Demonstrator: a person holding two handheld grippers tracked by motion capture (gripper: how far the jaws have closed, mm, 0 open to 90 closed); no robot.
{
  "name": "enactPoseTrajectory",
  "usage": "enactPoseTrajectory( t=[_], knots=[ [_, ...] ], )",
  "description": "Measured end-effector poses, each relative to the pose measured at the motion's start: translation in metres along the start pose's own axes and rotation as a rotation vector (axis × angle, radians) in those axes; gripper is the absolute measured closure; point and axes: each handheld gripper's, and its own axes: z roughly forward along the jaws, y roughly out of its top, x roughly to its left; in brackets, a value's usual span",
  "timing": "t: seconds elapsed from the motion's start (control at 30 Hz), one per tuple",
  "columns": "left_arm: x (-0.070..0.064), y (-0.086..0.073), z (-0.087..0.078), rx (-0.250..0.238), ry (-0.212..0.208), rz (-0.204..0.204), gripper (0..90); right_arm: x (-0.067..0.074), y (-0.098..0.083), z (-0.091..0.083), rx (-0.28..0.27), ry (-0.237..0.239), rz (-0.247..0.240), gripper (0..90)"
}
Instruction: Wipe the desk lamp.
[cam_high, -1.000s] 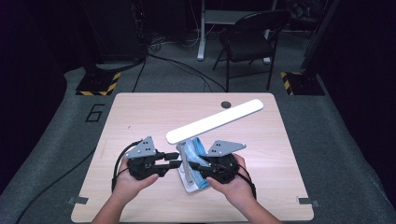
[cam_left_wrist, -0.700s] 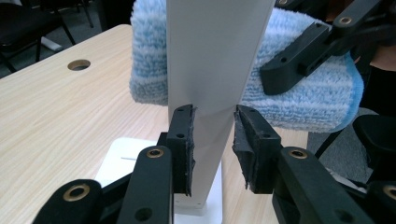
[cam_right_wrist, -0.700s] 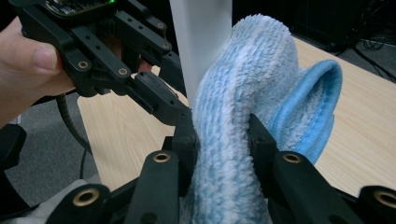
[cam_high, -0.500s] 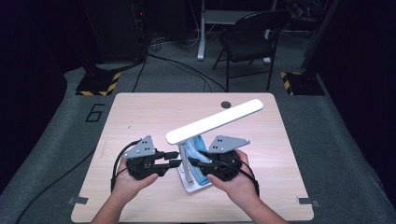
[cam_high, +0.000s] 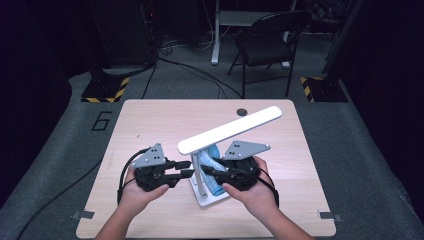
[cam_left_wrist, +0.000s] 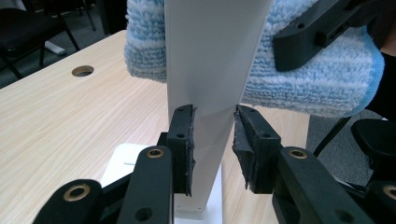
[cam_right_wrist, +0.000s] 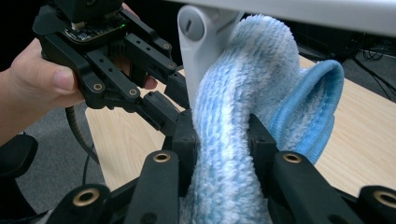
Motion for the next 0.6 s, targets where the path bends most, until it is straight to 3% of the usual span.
enactPoseTrajectory(
  t=[0.3, 0.53, 0.6],
  knots=[
    [-0.001, 0.003, -0.002, -0.008, -0.004, -0.004, 68.1, 0.001, 0.012, -0.009, -0.042, -0.004, -0.013, 71.1],
    [-0.001, 0.005, -0.003, -0.008, 0.001, 0.004, 68.1, 0.003, 0.016, -0.011, -0.043, -0.01, -0.031, 71.2],
    [-0.001, 0.004, -0.003, -0.012, -0.004, -0.01, 68.1, 0.004, 0.016, -0.01, -0.039, -0.008, -0.036, 71.5]
  ],
)
